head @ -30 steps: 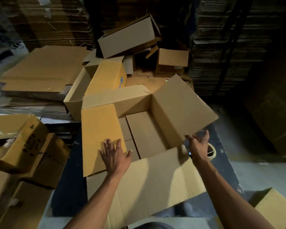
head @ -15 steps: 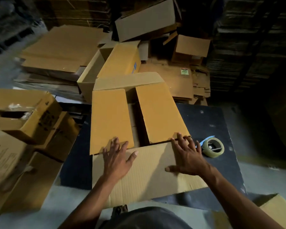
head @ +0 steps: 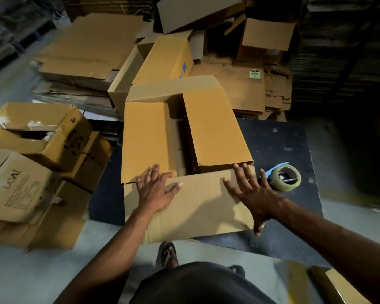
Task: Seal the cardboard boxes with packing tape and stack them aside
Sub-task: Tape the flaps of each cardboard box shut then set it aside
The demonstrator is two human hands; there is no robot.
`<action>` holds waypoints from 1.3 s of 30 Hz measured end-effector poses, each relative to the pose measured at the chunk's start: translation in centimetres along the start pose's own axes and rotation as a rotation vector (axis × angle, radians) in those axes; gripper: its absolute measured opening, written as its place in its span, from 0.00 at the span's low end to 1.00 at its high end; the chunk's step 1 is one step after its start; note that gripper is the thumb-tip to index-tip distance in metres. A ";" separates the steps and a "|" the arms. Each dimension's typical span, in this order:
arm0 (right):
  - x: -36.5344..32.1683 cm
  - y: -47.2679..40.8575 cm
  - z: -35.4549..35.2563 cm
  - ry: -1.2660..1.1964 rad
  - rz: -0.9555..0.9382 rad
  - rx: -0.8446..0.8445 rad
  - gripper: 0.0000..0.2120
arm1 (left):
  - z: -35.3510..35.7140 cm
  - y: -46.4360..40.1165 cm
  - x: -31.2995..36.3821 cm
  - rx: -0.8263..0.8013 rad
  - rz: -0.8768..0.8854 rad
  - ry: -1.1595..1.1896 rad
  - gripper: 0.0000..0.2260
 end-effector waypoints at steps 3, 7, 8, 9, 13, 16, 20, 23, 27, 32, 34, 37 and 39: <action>-0.4 0.1 0.8 -0.004 -0.026 0.061 0.85 | 0.3 0.3 0.2 -0.003 -0.021 -0.025 0.27; -1.4 1.1 2.6 0.008 -0.064 0.139 0.80 | -0.1 0.4 0.3 -0.021 -0.050 0.004 0.26; -1.9 1.5 3.0 -0.005 -0.077 0.178 0.75 | -0.3 0.2 0.3 -0.036 -0.062 0.014 0.26; -2.2 1.8 3.3 -0.034 -0.092 0.221 0.69 | -0.5 0.1 0.4 -0.056 -0.075 0.021 0.27; -1.6 3.5 2.5 -0.122 -0.182 0.253 0.57 | -2.1 0.9 2.6 -0.118 -0.070 0.069 0.34; 0.3 5.2 -1.1 -0.250 -0.275 0.186 0.49 | -4.5 3.0 5.3 -0.169 -0.013 0.183 0.35; 3.6 6.1 -9.0 -0.482 -0.307 0.114 0.30 | -6.7 6.4 9.2 -0.392 0.112 0.245 0.39; 4.5 5.7 -13.3 -0.592 -0.302 -0.049 0.17 | -9.2 7.2 11.2 -0.440 0.168 0.249 0.42; 4.6 4.8 -15.9 -0.618 -0.283 -0.186 0.06 | -11.8 5.9 10.6 -0.433 0.191 0.086 0.29; 5.4 2.1 -15.5 -0.759 -0.222 -0.252 0.08 | -13.0 3.0 10.5 -0.415 0.293 0.146 0.16; 6.3 0.9 -15.4 -0.820 -0.173 -0.240 0.09 | -13.2 1.4 10.6 -0.372 0.327 0.149 0.16; 8.5 -1.6 -15.7 -0.786 -0.022 -0.085 0.14 | -13.2 -1.4 10.4 -0.271 0.375 0.115 0.15; 9.7 -3.4 -15.8 -0.689 0.077 0.047 0.16 | -12.7 -3.8 9.4 -0.206 0.368 0.093 0.18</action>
Point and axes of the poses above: each hand's wrist, its own y-axis away from the middle knuckle, its own z-axis out of the palm, x = y × z, the point moved 10 cm from there along -y, towards the middle knuckle
